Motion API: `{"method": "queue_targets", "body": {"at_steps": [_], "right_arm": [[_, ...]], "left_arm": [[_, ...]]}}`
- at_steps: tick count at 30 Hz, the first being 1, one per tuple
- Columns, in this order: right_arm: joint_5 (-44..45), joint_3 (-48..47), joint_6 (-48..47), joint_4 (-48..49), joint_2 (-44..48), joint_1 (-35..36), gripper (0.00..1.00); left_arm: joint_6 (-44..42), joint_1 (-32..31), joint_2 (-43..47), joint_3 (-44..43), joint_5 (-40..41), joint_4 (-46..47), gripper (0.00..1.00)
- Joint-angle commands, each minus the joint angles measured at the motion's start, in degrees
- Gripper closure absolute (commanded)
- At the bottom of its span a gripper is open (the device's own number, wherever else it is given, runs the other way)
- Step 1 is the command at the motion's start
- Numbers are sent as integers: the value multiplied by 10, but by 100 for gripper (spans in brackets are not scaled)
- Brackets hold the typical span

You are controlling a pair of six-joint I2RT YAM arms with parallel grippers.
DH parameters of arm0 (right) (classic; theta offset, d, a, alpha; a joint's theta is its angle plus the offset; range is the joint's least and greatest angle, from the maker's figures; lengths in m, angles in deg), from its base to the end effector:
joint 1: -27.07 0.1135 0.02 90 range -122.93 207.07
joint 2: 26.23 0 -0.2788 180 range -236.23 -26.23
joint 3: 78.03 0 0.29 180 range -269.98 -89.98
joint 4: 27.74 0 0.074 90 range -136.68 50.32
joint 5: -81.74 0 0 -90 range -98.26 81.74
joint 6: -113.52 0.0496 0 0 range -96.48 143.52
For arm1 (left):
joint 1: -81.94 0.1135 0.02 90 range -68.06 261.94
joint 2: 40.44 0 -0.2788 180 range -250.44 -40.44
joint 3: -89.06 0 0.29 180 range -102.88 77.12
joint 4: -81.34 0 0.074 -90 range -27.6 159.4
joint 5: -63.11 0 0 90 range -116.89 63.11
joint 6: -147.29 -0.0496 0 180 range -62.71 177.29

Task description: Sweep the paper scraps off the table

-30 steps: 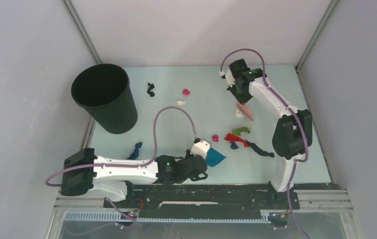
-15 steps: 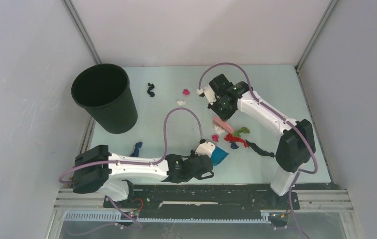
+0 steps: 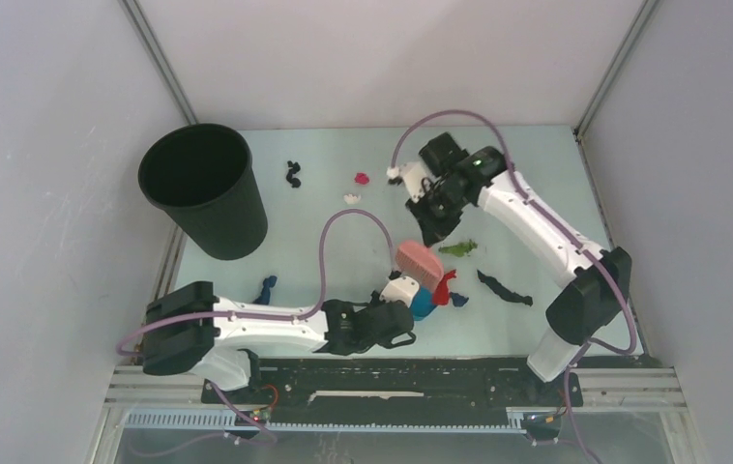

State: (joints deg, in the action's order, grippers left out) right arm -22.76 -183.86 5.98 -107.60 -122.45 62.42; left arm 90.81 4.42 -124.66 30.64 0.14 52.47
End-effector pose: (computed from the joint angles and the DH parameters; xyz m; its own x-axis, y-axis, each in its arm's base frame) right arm 0.3006 0.2285 0.3242 -0.5424 -0.7424 -0.3932 -0.8312 0.5422 0.1229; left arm 0.0915 -0.3089 0.1682 -0.5959 0.4161 -0.6869 0.5804 0.8143 -0.0102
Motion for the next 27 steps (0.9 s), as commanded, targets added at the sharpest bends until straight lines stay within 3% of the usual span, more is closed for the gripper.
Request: {"method": "queue_targets", "body": {"at_steps": [1,5,10,14,21,27], "right_arm": [[8,-90,-14,-45,37,-64,100],[113,-94,-28,-11,43,-107,100],[249,-33,-63,75,26,-125,100],[278,-4,-79,103,-10,-121,100],[224,32,-43,59,-14,-72,100],[100,78,3,31,31,-34,100]], "left_arm": [[-23,-15,66,27,20,21,100],[-24,-31,122,28,22,-31,100],[-8,-37,145,20,-16,-103,100],[-26,-37,132,3,-69,-135,100],[-54,-37,78,-21,-74,-87,100],[-69,-35,-12,-90,-36,-74,100]]}}
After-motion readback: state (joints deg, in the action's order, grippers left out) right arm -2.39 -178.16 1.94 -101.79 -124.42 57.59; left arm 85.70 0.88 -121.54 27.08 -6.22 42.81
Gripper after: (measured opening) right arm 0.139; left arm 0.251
